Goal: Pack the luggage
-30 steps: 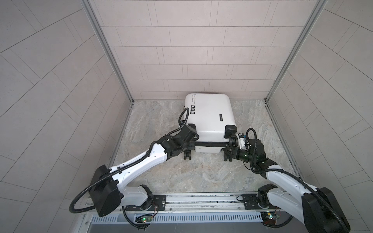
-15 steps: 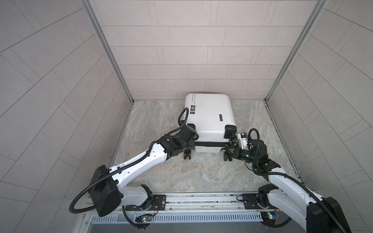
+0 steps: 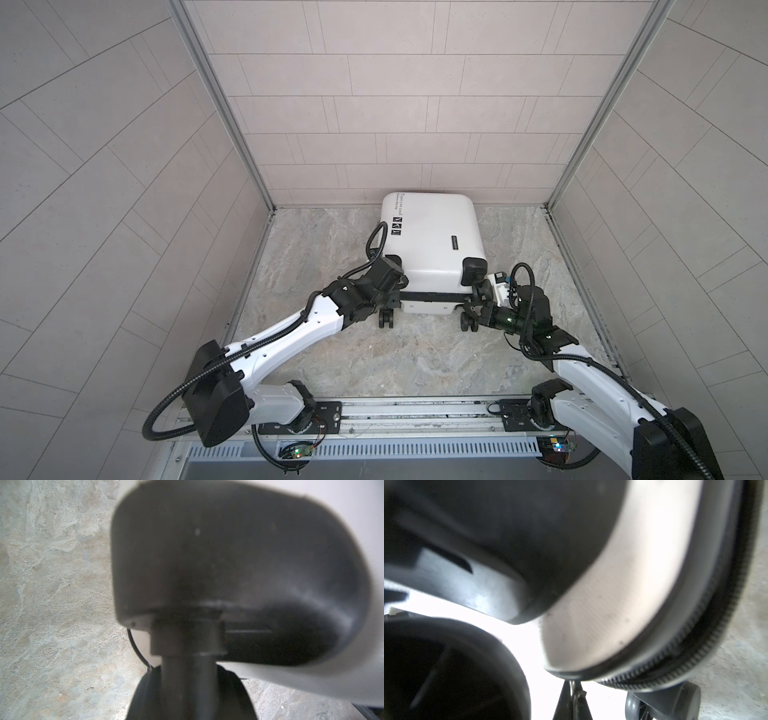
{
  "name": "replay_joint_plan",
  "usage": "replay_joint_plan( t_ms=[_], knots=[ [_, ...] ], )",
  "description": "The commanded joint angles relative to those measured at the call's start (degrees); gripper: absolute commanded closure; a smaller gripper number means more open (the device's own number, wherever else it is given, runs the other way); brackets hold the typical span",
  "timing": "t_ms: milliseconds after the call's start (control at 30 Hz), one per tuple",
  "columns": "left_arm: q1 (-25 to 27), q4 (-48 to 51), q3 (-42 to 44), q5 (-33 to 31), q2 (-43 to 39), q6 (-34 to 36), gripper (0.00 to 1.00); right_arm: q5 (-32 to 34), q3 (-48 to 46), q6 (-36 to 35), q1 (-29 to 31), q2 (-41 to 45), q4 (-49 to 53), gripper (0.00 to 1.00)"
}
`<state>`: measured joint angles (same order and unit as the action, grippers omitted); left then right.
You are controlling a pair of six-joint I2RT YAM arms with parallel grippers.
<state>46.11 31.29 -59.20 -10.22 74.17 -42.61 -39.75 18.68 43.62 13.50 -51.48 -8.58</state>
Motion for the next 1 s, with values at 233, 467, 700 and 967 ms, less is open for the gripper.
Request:
replay_joint_plan(
  t_ms=[233,467,700,967],
  knots=[
    [-4.38,-7.32,-0.61,-0.51,-7.93,2.87,1.0,10.7,1.98,-6.25,-2.51,3.03,7.8,1.0],
    [-5.79,-6.5,-0.62,-0.77,-8.91,3.93,1.0,12.41,0.67,-6.47,-4.83,5.41,10.45,1.0],
    [-6.48,-5.05,-1.01,-1.2,-9.38,5.39,1.0,14.73,0.71,-7.01,-7.53,7.06,13.84,1.0],
    [-8.7,-2.25,-0.04,-0.27,-11.38,6.51,1.0,15.83,4.7,-8.49,-9.05,3.01,12.67,1.0]
  ],
)
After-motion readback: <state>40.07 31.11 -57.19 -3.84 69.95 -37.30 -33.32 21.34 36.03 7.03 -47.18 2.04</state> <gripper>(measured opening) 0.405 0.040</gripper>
